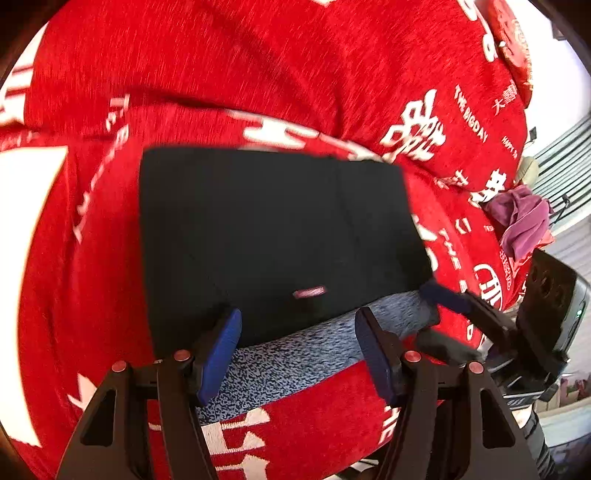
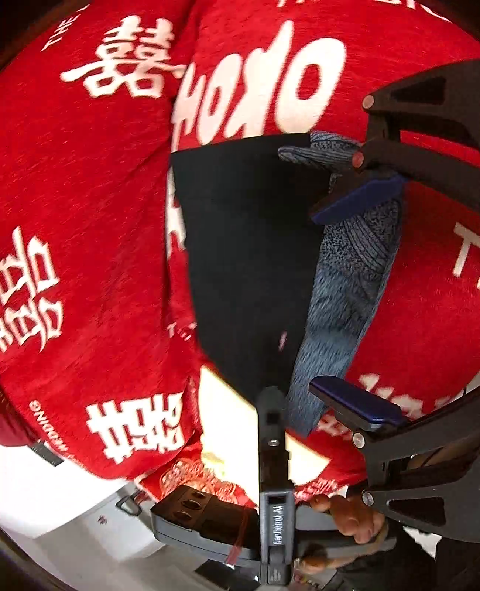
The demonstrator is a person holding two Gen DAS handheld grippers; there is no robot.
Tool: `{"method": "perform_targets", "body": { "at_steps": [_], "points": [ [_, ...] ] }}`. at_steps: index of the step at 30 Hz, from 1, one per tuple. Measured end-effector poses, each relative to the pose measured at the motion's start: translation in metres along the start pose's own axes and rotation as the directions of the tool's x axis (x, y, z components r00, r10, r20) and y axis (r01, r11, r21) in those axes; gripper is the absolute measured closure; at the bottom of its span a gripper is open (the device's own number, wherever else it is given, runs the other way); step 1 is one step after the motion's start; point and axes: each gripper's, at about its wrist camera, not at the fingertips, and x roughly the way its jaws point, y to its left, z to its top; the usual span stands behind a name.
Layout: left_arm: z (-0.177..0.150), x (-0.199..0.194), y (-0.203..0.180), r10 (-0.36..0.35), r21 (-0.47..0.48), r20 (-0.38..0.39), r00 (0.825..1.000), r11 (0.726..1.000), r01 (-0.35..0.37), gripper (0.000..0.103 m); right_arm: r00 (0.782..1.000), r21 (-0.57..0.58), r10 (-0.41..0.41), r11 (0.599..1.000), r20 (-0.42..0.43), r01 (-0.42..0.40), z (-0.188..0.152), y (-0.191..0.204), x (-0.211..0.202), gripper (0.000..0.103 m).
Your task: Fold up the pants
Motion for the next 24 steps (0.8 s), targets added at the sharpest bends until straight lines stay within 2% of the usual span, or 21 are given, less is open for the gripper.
{"method": "perform_targets", "body": {
  "at_steps": [2, 7, 11, 13, 16, 19, 24],
  "points": [
    [-0.005, -0.001, 0.002, -0.011, 0.015, 0.022, 1.0, 1.0, 0.011, 0.038, 1.0, 0.012, 0.009, 1.0, -0.003, -0.009, -0.006, -0.007, 0.004, 0.017],
    [-0.012, 0.004, -0.001, 0.011, 0.074, 0.037, 0.999, 0.997, -0.014, 0.038, 1.0, 0.003, 0.025, 1.0, 0.018, -0.025, -0.012, -0.014, 0.009, 0.017],
    [0.001, -0.013, -0.007, 0.019, 0.049, 0.029, 0.999, 0.999, -0.021, 0.038, 1.0, 0.006, 0.028, 1.0, 0.011, -0.028, -0.015, -0.014, 0.006, 0.017],
    [0.017, -0.028, -0.009, 0.027, 0.052, 0.07, 0.997, 0.998, -0.031, 0.038, 1.0, -0.007, 0.004, 1.0, 0.013, -0.004, -0.005, -0.008, -0.004, 0.016],
    [0.051, -0.033, -0.008, 0.069, 0.03, 0.091, 0.993, 0.997, -0.072, 0.038, 0.995, -0.096, -0.067, 0.993, 0.07, 0.074, 0.022, -0.001, -0.019, 0.015],
    [0.08, -0.018, -0.001, 0.136, -0.009, 0.055, 0.989, 0.991, -0.136, 0.038, 0.993, -0.116, -0.096, 0.988, 0.066, 0.103, 0.056, -0.008, -0.011, 0.015],
    [0.106, 0.024, 0.016, 0.17, -0.063, -0.045, 0.984, 0.983, -0.172, 0.038, 0.993, -0.103, -0.113, 0.988, -0.019, 0.111, 0.098, -0.028, 0.036, 0.014]
  ]
}}
